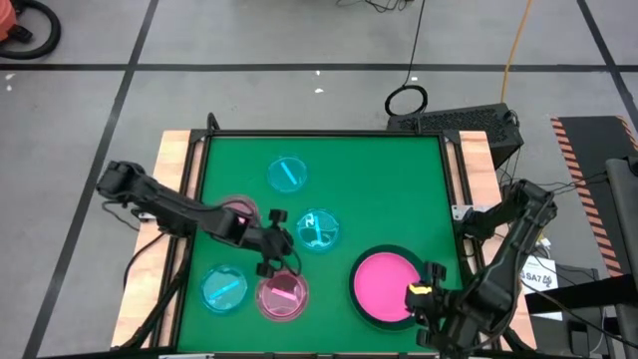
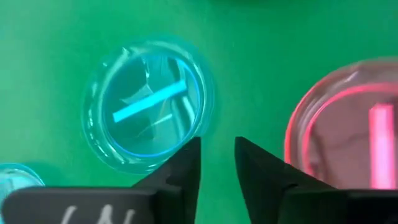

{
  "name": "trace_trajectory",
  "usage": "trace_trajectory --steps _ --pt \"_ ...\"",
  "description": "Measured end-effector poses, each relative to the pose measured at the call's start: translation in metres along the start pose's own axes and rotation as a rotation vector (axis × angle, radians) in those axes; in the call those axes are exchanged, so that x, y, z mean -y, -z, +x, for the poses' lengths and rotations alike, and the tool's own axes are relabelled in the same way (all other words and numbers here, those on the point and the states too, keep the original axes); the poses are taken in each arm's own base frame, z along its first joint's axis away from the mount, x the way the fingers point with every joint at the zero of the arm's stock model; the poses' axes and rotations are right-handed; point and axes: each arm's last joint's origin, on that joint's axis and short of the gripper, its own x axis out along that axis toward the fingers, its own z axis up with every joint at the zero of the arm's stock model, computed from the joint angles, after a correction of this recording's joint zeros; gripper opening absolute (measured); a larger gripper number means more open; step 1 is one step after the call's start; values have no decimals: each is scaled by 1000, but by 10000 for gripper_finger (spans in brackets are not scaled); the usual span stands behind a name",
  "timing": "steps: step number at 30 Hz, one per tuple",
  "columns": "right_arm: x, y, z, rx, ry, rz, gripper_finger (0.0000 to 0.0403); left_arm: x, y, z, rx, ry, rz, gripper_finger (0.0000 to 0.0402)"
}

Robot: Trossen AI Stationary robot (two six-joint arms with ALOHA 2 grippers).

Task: Stack plastic plates
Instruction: Stack the middle blue plate on top of pink plate

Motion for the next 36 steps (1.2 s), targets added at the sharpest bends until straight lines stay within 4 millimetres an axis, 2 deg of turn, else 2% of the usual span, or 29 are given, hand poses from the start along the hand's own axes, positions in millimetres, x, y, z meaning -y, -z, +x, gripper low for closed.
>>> trace_trajectory --steps 6,15,20,27,36 --pt "10 0 -5 25 67 -22 118 -5 8 31 -101 -4 160 120" --pt "18 3 -6 19 152 -68 118 -22 14 71 -126 23 198 120" --pt "23 5 -7 -6 202 -109 118 -27 20 81 -153 74 208 120" --pt "31 4 -8 15 285 -136 118 -28 20 82 -149 89 260 120" --pt "39 -7 -5 56 336 -105 118 -27 23 92 -166 101 282 120"
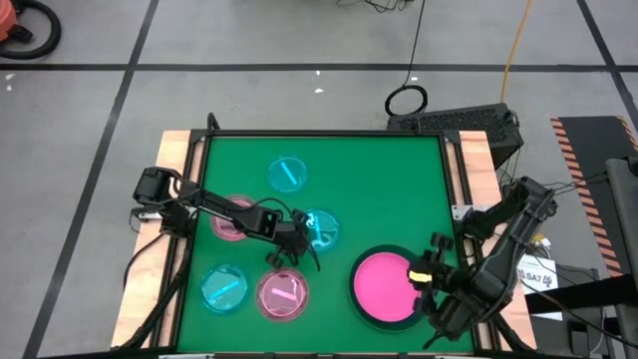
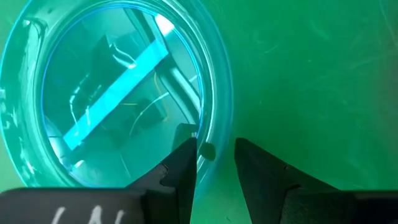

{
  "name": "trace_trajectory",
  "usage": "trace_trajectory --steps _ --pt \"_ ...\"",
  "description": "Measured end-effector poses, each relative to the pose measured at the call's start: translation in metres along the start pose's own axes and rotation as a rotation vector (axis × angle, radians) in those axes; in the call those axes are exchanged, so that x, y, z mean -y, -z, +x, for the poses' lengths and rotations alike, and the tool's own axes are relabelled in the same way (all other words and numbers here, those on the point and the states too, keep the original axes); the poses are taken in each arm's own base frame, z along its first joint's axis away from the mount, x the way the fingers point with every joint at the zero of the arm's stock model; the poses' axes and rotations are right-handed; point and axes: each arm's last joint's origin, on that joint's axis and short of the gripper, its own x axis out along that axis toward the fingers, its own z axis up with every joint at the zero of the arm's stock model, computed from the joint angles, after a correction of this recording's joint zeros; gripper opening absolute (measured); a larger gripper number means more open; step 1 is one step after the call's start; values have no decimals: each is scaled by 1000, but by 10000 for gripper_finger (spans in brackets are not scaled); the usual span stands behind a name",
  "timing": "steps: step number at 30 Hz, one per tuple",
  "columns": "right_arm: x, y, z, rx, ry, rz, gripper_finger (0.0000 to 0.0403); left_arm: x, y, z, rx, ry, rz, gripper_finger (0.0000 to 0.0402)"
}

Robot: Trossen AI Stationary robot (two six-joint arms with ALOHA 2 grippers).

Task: Stack plastic plates
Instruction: Stack the middle blue plate on top of pink plate

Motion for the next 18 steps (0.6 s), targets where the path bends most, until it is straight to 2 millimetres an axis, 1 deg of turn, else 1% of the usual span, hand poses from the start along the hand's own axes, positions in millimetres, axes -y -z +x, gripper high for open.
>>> trace_trajectory --steps 11,13,18 --pt "4 -7 5 -8 13 22 118 -1 -2 1 20 -11 25 117" --pt "4 -7 6 -8 13 26 118 -1 -2 1 22 -11 39 105" --pt "4 -9 6 -6 8 35 118 0 -2 2 23 -7 47 54"
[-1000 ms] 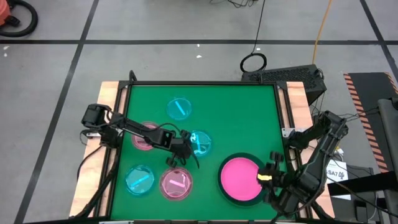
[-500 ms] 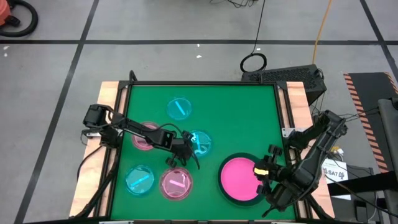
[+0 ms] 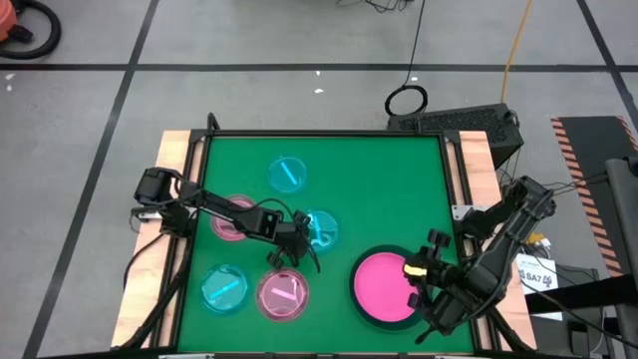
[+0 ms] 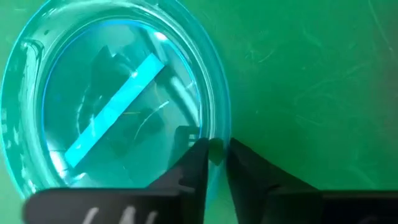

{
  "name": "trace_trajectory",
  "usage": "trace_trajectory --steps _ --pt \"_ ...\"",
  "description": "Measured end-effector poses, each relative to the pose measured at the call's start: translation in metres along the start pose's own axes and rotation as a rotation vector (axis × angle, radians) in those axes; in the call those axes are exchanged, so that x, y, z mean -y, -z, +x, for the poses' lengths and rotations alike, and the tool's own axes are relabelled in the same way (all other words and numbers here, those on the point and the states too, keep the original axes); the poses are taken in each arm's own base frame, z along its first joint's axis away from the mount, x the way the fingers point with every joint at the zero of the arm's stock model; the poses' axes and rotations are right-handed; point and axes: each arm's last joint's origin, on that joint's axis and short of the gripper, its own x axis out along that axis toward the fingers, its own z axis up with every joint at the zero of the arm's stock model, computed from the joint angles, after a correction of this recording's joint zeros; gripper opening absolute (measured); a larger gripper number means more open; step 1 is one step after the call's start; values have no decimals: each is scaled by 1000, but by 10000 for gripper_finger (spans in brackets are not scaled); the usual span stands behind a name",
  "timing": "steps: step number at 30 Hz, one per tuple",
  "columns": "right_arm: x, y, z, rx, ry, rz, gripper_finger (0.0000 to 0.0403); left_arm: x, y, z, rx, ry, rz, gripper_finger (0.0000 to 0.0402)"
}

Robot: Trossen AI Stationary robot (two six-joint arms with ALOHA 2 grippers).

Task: Stack plastic plates
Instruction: Stack the middle blue plate on top of pink plate

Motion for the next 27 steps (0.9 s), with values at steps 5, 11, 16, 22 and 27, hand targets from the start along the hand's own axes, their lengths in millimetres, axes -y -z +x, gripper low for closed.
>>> trace_trajectory --steps 5,11,16,22,27 --pt "-1 -1 0 6 -13 10 118 -1 -2 -1 -2 -3 -17 11" --pt "-2 -1 0 7 -20 14 118 -10 -22 -12 6 -4 -27 6" --pt "-2 -1 0 4 -22 15 118 -26 -47 -33 57 -27 -36 5" --pt "0 -7 -10 19 -52 40 118 -44 -75 -64 106 -61 -48 4" --pt "5 -13 -21 27 -71 74 113 -56 -93 -90 143 -81 -73 4"
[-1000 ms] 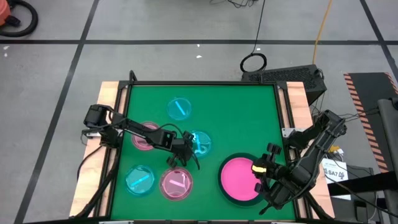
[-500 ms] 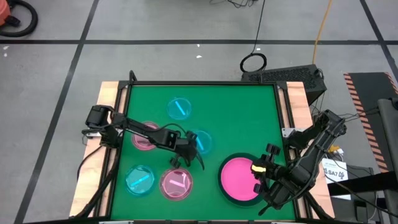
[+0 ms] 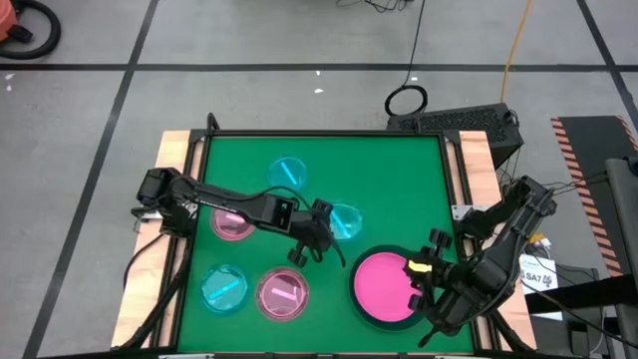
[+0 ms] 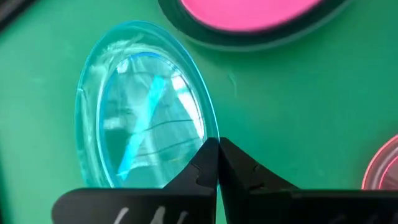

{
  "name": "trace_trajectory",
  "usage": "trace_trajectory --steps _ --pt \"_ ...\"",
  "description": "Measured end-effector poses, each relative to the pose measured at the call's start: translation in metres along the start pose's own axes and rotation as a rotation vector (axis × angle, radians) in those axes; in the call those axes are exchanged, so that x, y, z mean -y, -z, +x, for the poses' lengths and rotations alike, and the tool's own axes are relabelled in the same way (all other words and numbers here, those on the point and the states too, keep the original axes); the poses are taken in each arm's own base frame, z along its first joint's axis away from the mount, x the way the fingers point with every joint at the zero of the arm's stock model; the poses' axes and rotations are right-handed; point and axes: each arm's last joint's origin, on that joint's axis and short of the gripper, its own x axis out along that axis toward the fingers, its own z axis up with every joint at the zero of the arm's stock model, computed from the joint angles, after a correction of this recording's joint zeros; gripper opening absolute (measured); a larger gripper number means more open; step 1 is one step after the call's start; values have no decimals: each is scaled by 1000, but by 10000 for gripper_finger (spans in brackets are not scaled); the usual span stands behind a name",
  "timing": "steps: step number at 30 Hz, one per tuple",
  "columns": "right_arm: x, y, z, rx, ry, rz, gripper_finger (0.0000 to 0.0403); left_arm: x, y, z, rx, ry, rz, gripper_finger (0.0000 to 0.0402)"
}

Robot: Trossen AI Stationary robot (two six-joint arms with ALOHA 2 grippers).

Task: Stack plastic plates
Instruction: Stack the middle blue plate on top of pink plate

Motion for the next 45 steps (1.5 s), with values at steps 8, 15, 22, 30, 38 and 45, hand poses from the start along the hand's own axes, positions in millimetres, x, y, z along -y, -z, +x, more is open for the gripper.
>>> trace_trajectory --steps 8,15,22,30,38,45 --pt "11 -11 -23 41 -81 23 90 -6 -33 -33 108 -41 25 4" --pt "40 -14 -45 95 -152 -96 71 1 -54 -52 165 -110 13 3" --pt "82 -13 -68 221 -186 -102 51 24 -68 -59 223 -99 39 3" --pt "120 -9 -85 315 -218 -91 43 47 -88 -41 331 -95 60 3" --pt "129 -7 -88 323 -238 -64 43 65 -106 5 450 -103 30 5" --pt "122 -7 -83 305 -228 -13 43 75 -114 44 456 -31 40 9"
